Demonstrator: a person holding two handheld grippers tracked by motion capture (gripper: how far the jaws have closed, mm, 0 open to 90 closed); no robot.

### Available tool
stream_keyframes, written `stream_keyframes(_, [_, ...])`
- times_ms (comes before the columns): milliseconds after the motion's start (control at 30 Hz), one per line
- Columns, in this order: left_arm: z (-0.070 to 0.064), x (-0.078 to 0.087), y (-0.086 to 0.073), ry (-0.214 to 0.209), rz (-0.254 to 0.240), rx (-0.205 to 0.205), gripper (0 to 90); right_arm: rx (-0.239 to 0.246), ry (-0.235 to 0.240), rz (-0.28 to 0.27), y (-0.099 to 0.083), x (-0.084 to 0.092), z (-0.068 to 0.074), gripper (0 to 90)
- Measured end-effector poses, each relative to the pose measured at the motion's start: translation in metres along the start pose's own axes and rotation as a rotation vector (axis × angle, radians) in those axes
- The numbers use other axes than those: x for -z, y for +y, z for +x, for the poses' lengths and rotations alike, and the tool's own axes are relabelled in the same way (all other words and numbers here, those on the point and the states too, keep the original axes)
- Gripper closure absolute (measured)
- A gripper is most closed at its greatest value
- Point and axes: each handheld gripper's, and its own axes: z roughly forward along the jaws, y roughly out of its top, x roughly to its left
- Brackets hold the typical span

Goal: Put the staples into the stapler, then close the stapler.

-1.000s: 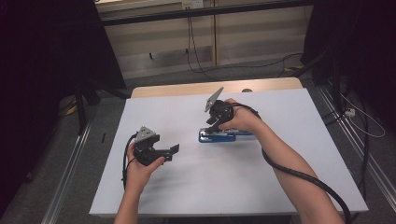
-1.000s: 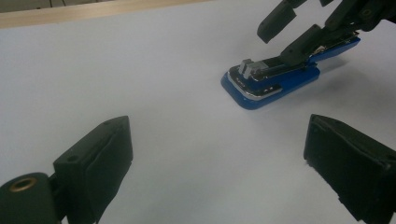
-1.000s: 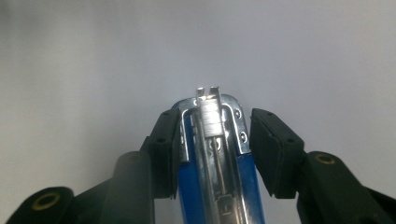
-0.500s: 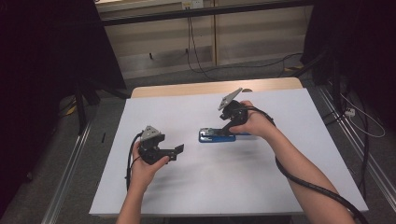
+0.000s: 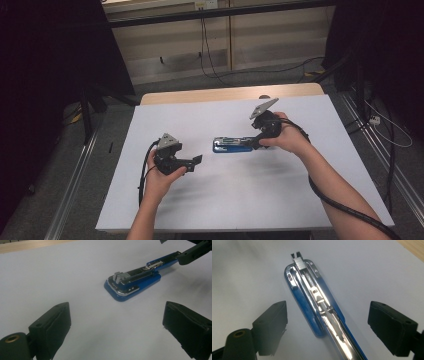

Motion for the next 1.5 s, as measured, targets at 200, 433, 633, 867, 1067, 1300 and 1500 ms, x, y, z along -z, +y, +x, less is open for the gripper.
stream_keyframes(200, [-0.003,-0.002,0.002,-0.01,0.001,-0.008,8.2,-0.021,-0.024,-0.006,-0.009,0.008,0.0,15.4])
stream_keyframes(433, [-0.003,-0.008,0.003,-0.016,0.006,-0.014,8.2,-0.033,-0.044,-0.017,-0.017,0.016,-0.001,14.9])
stream_keyframes(633, [-0.005,-0.01,0.006,-0.027,0.01,-0.028,8.2,-0.055,-0.061,-0.031,-0.027,0.024,-0.004,14.4])
stream_keyframes(867, [-0.007,-0.014,0.009,-0.039,0.008,-0.028,8.2,-0.08,-0.088,-0.035,-0.04,0.031,-0.008,14.0])
stream_keyframes(1067, [-0.009,-0.016,0.009,-0.041,0.006,-0.022,8.8,-0.092,-0.112,-0.04,-0.047,0.036,-0.012,13.9])
stream_keyframes(1300, [-0.01,-0.018,0.009,-0.032,0.004,-0.031,15.6,-0.12,-0.137,-0.055,-0.06,0.04,-0.014,13.9])
stream_keyframes(1500, [-0.01,-0.023,0.011,-0.016,0.002,-0.025,36.9,-0.142,-0.165,-0.054,-0.073,0.047,-0.016,14.1])
